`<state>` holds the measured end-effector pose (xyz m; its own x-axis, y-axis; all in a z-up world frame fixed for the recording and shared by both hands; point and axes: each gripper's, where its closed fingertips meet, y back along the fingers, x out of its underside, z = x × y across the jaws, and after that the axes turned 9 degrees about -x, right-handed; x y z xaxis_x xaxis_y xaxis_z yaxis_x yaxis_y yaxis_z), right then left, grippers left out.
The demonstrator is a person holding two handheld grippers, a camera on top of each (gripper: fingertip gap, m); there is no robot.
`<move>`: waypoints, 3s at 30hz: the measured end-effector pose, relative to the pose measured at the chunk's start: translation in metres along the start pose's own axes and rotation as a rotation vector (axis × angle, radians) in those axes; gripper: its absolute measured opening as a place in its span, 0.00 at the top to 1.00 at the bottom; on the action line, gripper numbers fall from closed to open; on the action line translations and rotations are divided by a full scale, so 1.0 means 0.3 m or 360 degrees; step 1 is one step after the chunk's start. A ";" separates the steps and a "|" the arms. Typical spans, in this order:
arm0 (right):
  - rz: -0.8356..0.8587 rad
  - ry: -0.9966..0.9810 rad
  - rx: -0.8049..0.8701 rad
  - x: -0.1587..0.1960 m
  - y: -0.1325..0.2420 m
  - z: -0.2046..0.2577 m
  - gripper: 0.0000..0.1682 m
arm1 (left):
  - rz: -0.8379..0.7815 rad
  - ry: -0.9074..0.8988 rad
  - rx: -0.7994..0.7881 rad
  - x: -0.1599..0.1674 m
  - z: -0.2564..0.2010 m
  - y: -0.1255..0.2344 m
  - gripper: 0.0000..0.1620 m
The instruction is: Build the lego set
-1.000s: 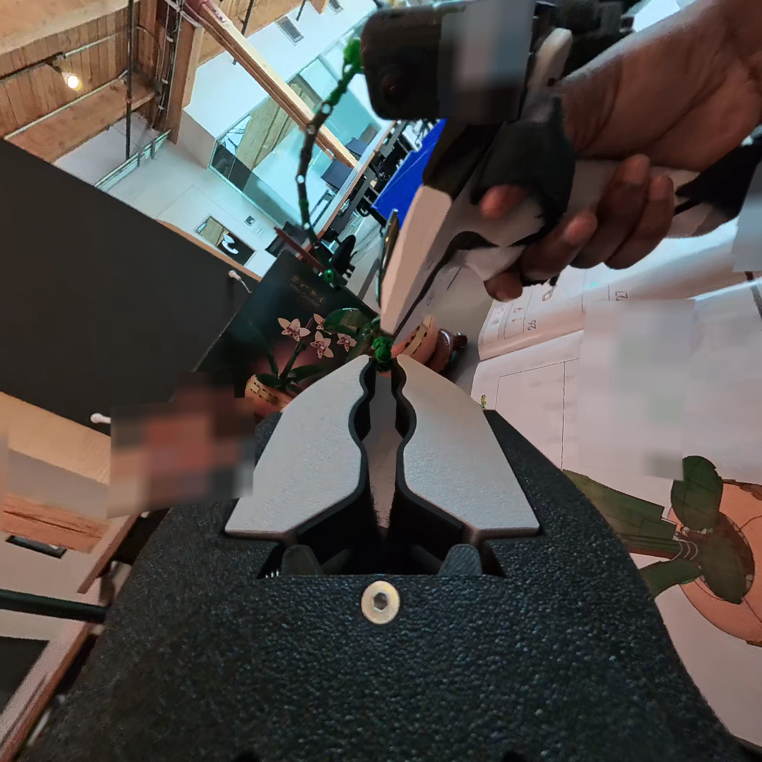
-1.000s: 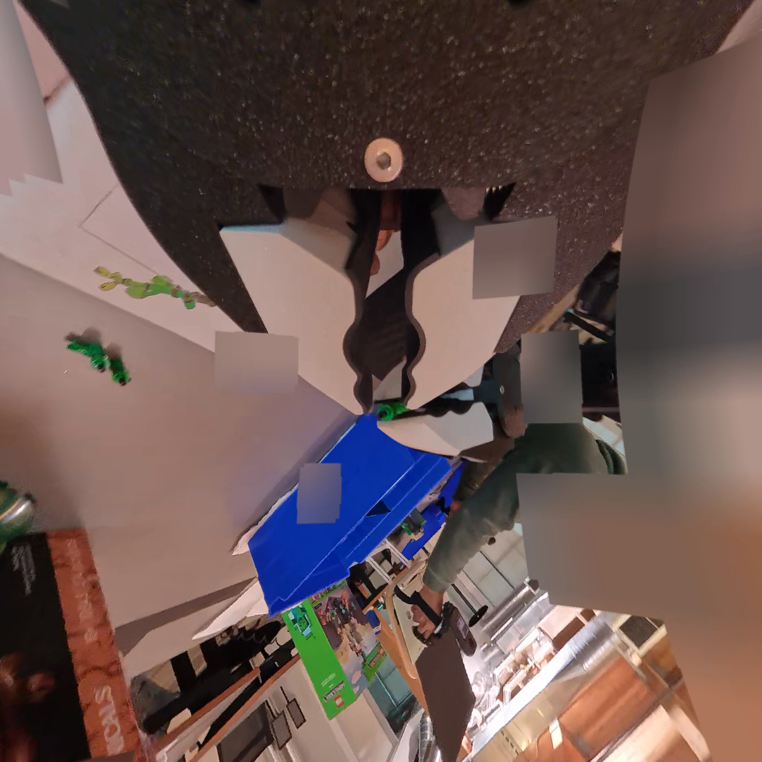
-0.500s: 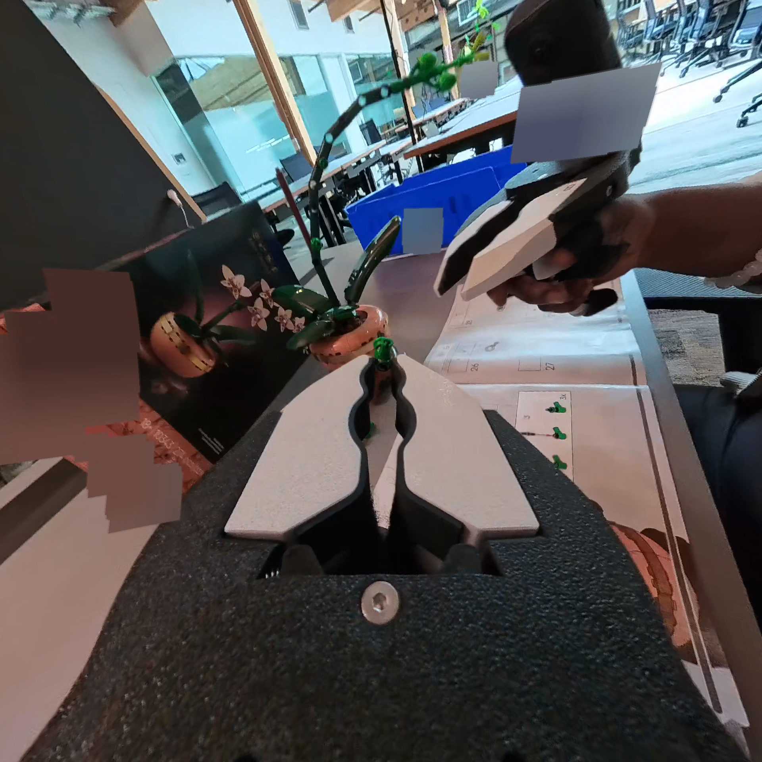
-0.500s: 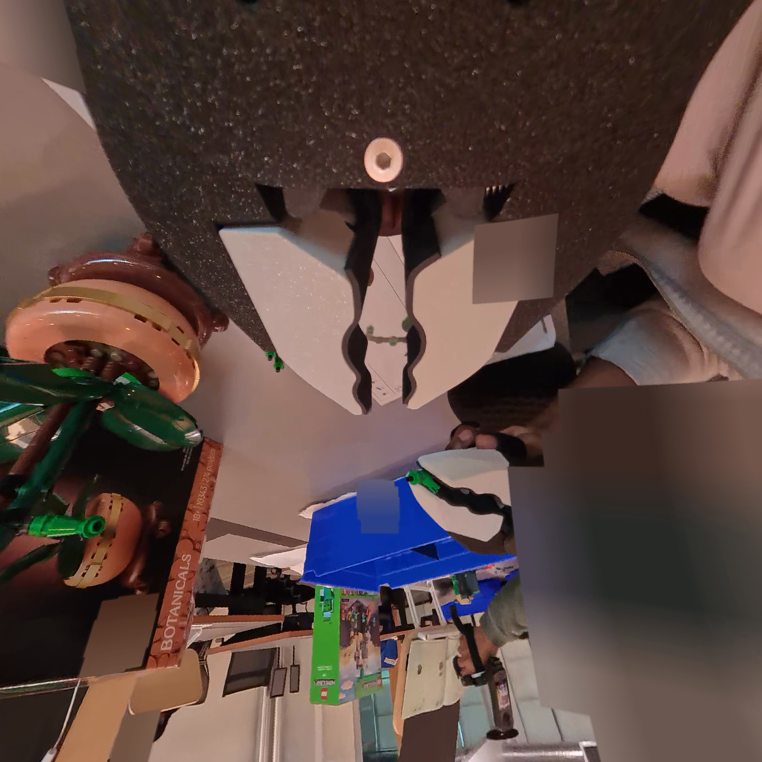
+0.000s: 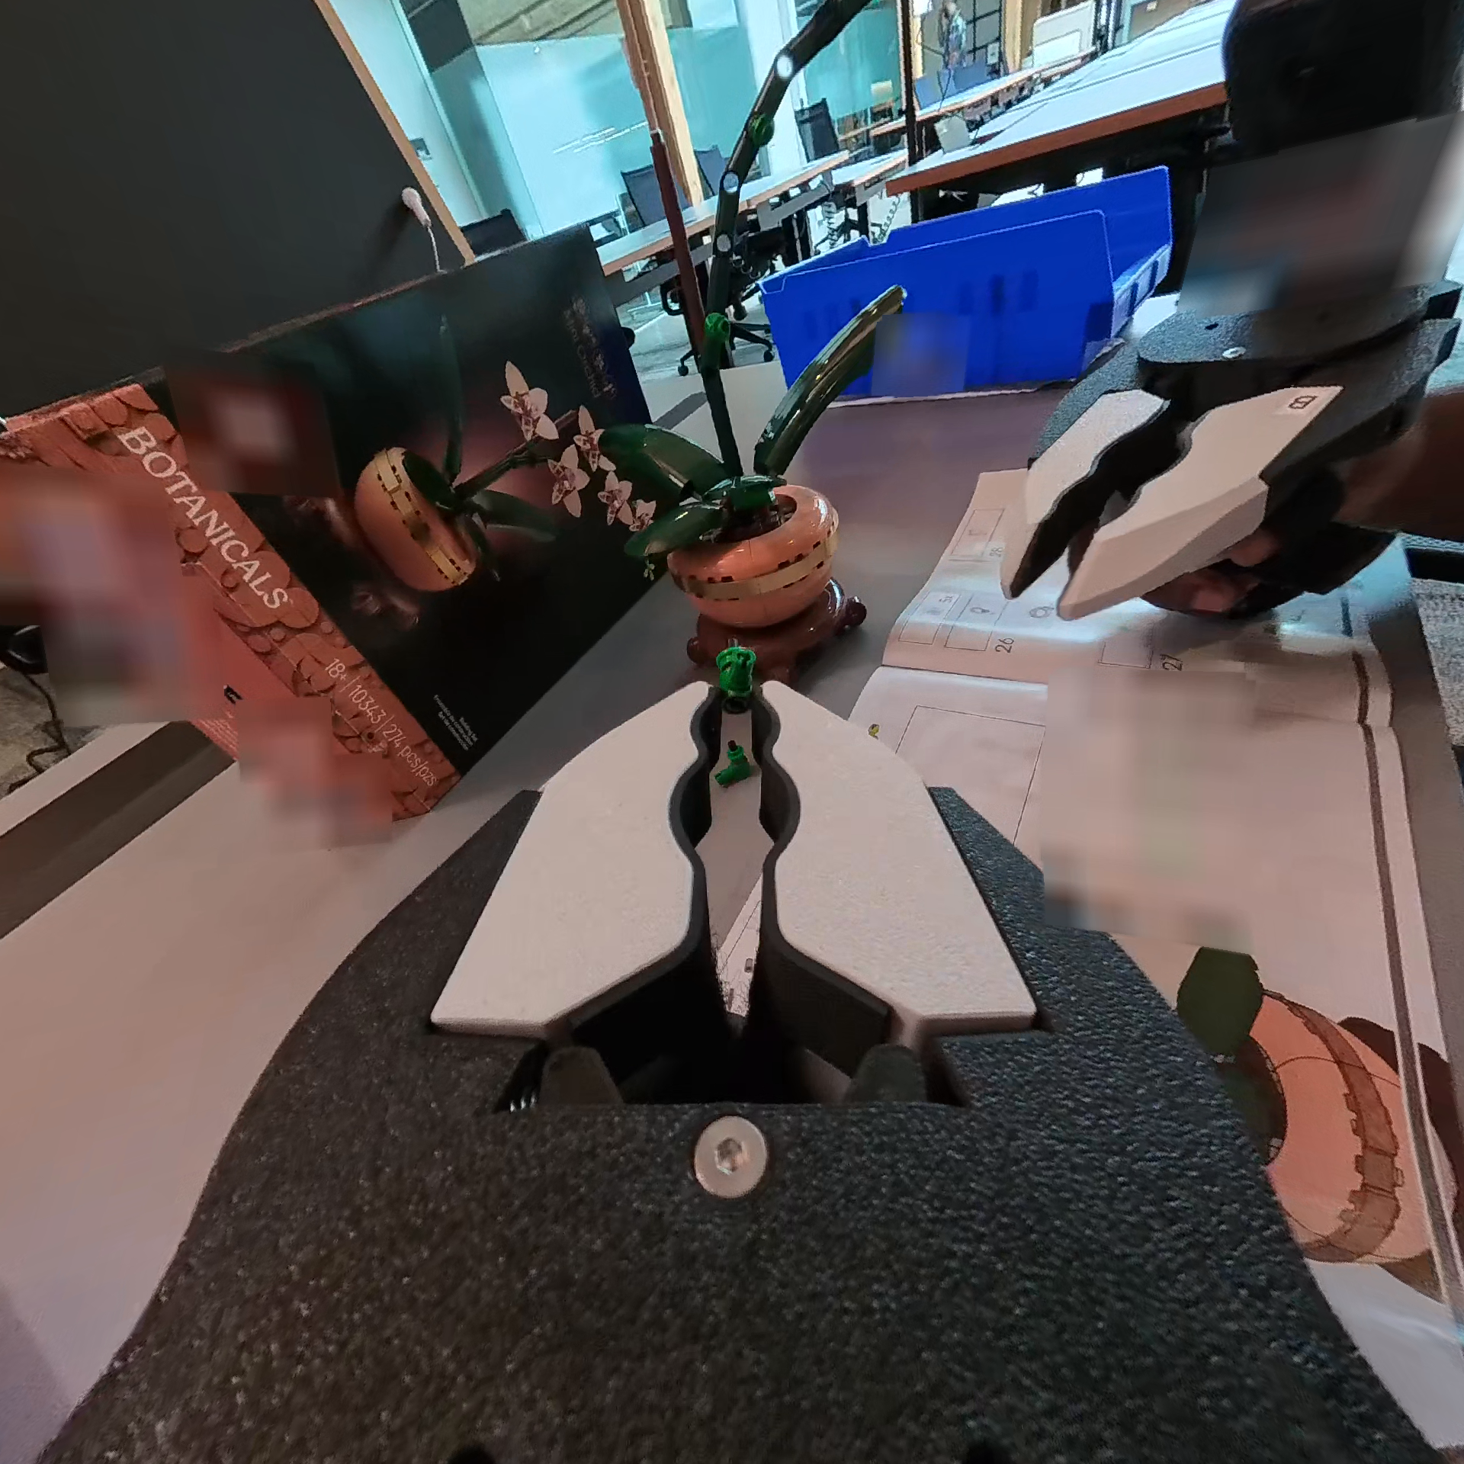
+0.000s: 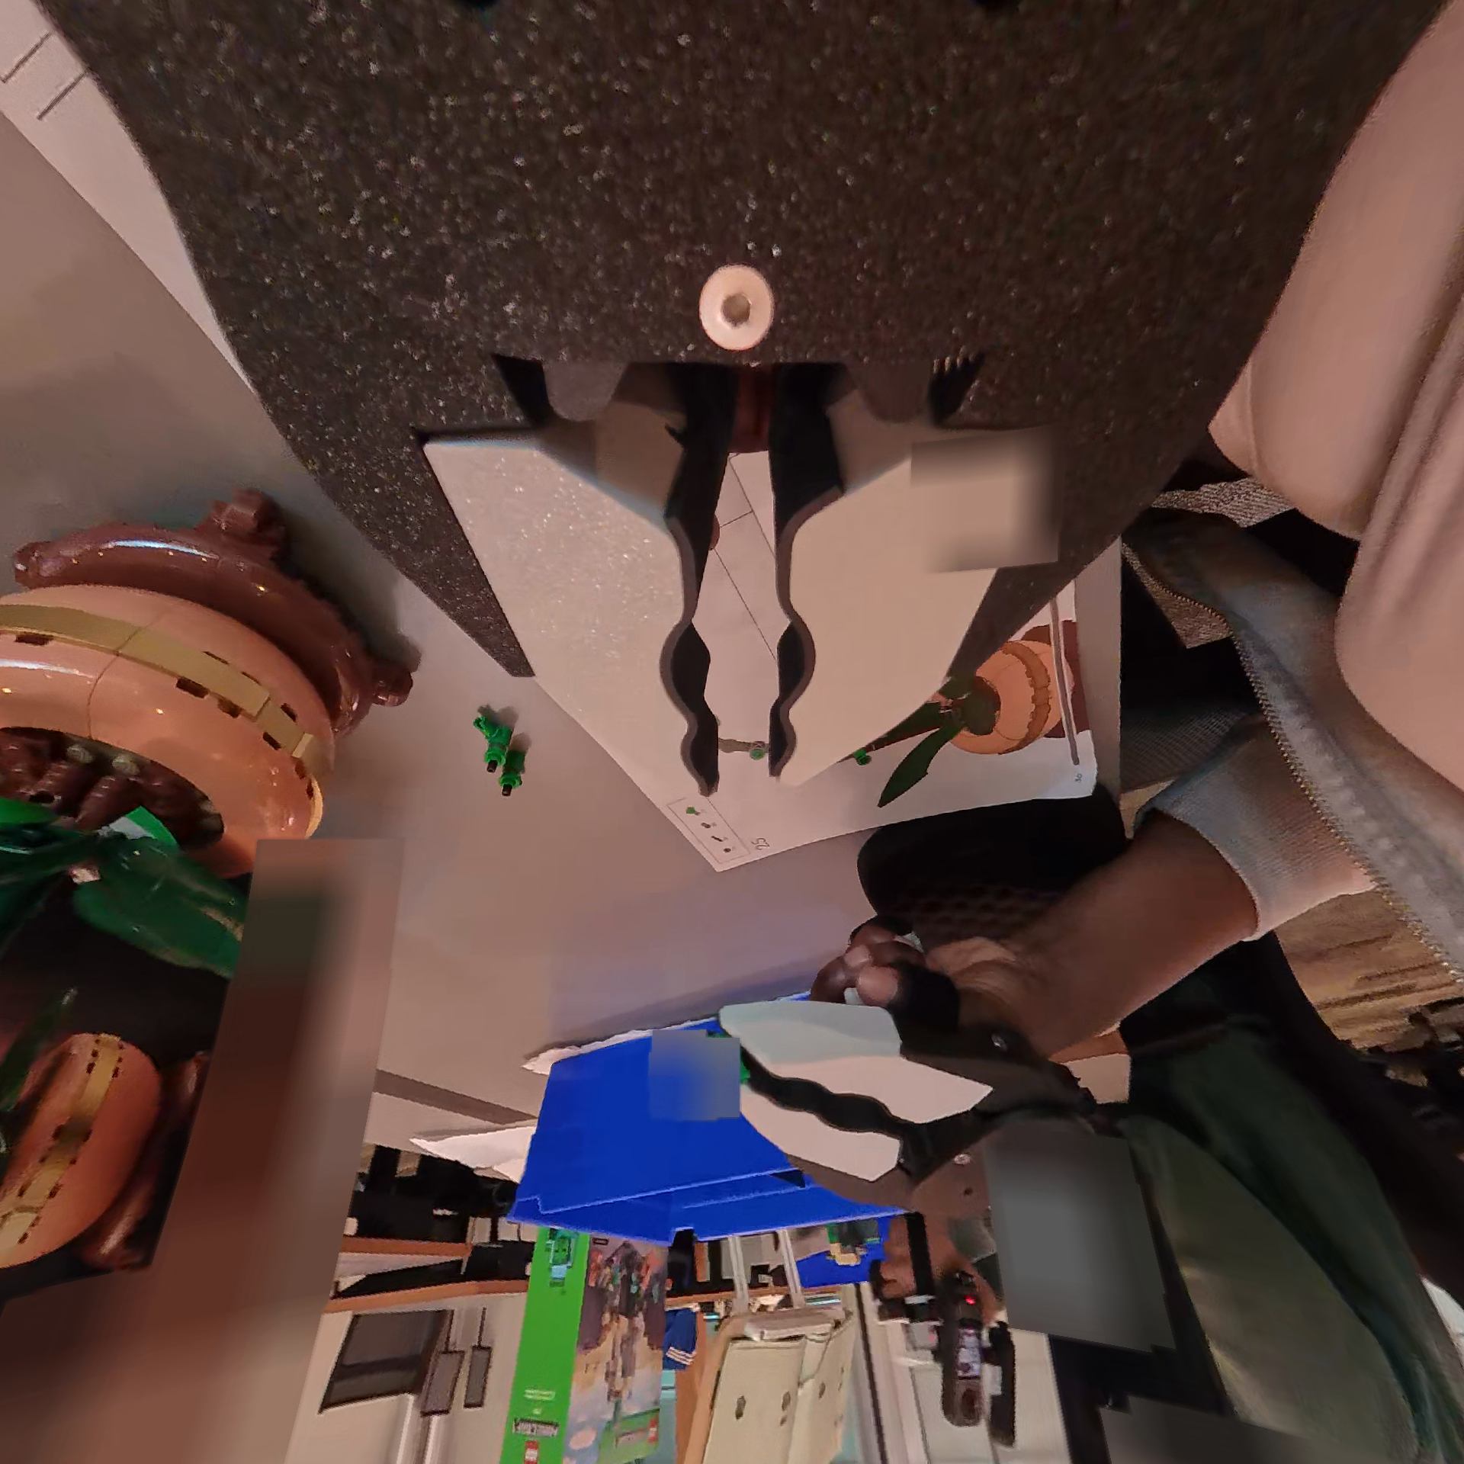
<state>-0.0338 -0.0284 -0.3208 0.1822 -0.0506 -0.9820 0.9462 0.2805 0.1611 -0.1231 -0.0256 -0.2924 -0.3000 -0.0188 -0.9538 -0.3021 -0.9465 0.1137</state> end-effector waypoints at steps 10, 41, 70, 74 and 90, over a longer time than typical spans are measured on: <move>-0.0077 0.0080 -0.0005 -0.066 -0.057 -0.001 0.92 | -0.0066 -0.0069 0.0095 -0.014 -0.043 -0.001 0.96; -0.0260 0.0248 -0.0662 -0.180 -0.096 0.187 0.93 | -0.0401 0.0301 0.0947 -0.146 -0.269 0.110 0.96; 0.0439 0.1424 0.1419 -0.201 0.497 -0.212 0.96 | -0.0097 0.0029 0.0187 -0.213 -0.117 -0.096 0.81; 0.0487 0.1732 0.1401 -0.225 0.485 -0.266 0.96 | -0.0152 -0.0024 0.0035 -0.318 -0.091 -0.174 0.84; 0.0235 0.2160 0.0757 -0.337 0.301 -0.453 0.96 | 0.0102 -0.0241 -0.0083 -0.313 -0.069 -0.448 0.98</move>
<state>-0.0030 0.1323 -0.2203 0.1503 0.9578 -0.2451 0.9885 -0.1502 0.0190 -0.0357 0.0967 -0.2239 -0.4513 -0.0343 -0.8917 -0.2319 -0.9604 0.1543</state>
